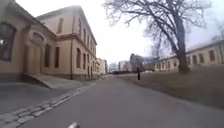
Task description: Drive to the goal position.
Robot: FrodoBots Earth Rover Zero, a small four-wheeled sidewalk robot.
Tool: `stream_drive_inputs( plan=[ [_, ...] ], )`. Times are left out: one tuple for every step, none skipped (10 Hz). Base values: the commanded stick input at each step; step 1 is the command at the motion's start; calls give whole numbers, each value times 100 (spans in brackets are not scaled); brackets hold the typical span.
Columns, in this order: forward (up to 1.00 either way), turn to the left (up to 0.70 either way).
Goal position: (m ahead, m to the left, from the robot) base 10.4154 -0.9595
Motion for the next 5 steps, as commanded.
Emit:
stream_drive_inputs(
  plan=[
    [100,0],
    [100,0],
    [100,0],
    [100,0],
    [100,0]
  ],
)
